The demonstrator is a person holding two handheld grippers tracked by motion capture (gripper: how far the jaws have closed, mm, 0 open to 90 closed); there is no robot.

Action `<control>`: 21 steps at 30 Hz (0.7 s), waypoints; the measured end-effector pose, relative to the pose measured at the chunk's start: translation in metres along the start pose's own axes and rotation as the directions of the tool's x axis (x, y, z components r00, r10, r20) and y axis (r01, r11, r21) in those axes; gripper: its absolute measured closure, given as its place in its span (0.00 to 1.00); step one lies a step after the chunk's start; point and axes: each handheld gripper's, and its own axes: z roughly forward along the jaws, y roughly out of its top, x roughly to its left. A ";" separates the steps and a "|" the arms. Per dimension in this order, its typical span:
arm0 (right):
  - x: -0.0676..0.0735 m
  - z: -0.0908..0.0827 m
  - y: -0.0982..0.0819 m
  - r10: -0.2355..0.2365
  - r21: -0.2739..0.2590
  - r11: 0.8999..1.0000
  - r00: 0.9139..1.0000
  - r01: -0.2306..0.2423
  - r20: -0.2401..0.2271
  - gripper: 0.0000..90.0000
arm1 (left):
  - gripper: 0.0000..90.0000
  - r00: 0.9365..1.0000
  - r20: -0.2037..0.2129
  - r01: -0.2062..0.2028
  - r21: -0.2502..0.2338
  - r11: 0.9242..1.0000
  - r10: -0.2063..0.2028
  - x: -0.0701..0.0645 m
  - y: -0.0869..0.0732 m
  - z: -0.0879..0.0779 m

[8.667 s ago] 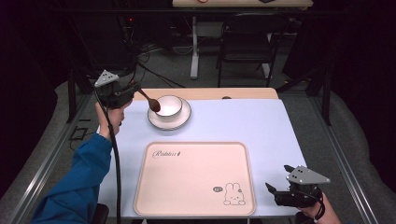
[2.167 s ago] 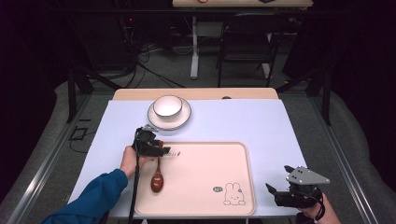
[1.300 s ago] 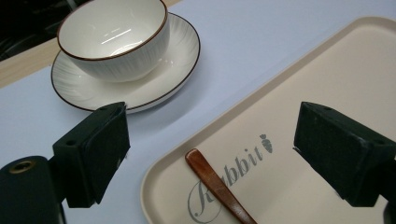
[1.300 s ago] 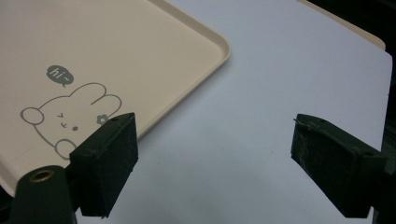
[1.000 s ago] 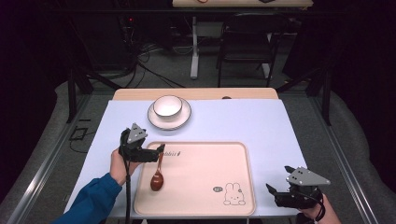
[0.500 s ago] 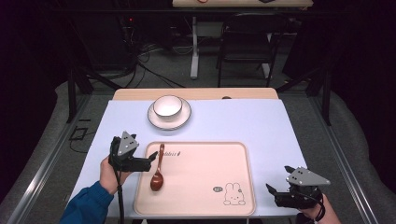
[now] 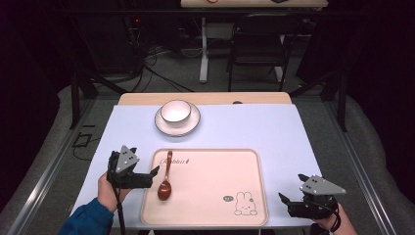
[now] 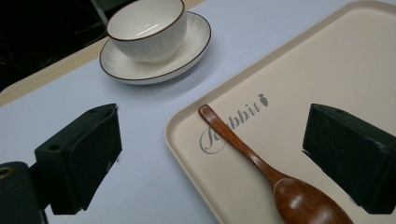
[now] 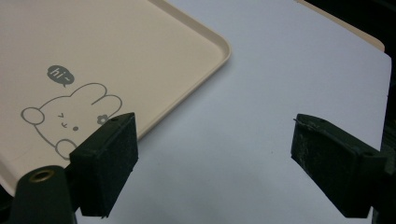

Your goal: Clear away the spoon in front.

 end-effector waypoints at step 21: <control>-0.001 0.000 -0.001 -0.001 -0.003 1.000 1.000 0.001 -0.002 0.16 | 0.03 0.999 0.006 0.042 0.046 0.998 -0.042 0.010 -0.014 -0.003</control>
